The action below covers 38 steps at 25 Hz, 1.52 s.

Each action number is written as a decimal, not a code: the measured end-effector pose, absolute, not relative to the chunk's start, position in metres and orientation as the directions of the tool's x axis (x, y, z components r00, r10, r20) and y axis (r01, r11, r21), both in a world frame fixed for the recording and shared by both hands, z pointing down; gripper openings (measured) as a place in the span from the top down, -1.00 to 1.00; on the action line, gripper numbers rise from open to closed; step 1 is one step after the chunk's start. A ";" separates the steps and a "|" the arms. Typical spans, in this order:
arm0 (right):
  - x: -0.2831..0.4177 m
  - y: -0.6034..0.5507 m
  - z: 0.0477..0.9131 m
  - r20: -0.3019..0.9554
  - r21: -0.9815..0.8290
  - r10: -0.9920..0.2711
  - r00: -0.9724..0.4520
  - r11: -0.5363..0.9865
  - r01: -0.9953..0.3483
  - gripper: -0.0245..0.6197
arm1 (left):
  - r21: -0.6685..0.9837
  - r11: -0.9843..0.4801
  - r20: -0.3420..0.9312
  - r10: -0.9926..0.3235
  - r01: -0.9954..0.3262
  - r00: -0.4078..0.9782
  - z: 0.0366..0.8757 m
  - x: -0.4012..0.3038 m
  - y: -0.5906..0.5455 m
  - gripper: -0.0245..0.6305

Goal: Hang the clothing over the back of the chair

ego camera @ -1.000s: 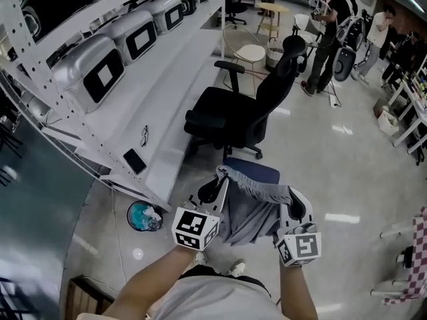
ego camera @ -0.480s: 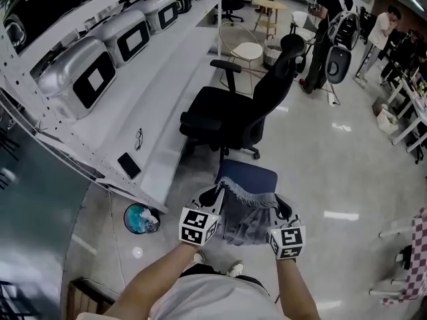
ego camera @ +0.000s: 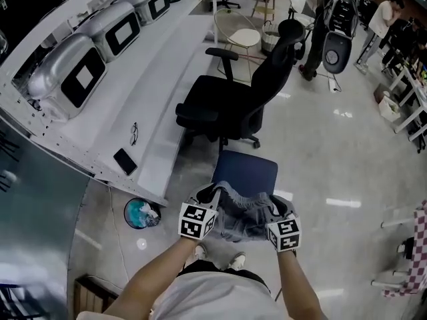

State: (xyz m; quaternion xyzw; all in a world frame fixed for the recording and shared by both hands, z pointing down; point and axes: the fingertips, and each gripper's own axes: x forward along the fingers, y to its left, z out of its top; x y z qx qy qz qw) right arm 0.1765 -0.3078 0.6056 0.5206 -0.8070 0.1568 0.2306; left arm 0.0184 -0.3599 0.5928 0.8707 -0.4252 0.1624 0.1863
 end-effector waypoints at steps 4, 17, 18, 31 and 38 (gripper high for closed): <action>0.176 -0.299 0.611 0.552 -0.028 -0.756 -0.353 0.406 -0.913 0.54 | 0.219 -0.569 0.478 -0.645 -0.792 0.596 0.607 0.019 -0.355 0.85; 0.164 -0.278 0.585 0.471 -0.089 -0.784 -0.404 0.414 -0.906 0.54 | 0.248 -0.586 0.497 -0.606 -0.772 0.620 0.599 0.025 -0.332 0.48; 0.164 -0.276 0.581 0.457 -0.092 -0.790 -0.409 0.415 -0.905 0.54 | 0.246 -0.578 0.495 -0.615 -0.778 0.613 0.597 0.023 -0.330 0.48; 0.146 -0.229 0.540 0.243 -0.110 -0.827 -0.508 0.497 -0.861 0.86 | 0.156 -0.503 0.296 -0.797 -0.850 0.526 0.520 0.023 -0.252 0.90; 0.143 -0.194 0.530 0.216 -0.160 -0.829 -0.515 0.491 -0.857 0.86 | 0.184 -0.523 0.301 -0.776 -0.832 0.555 0.519 0.034 -0.209 0.90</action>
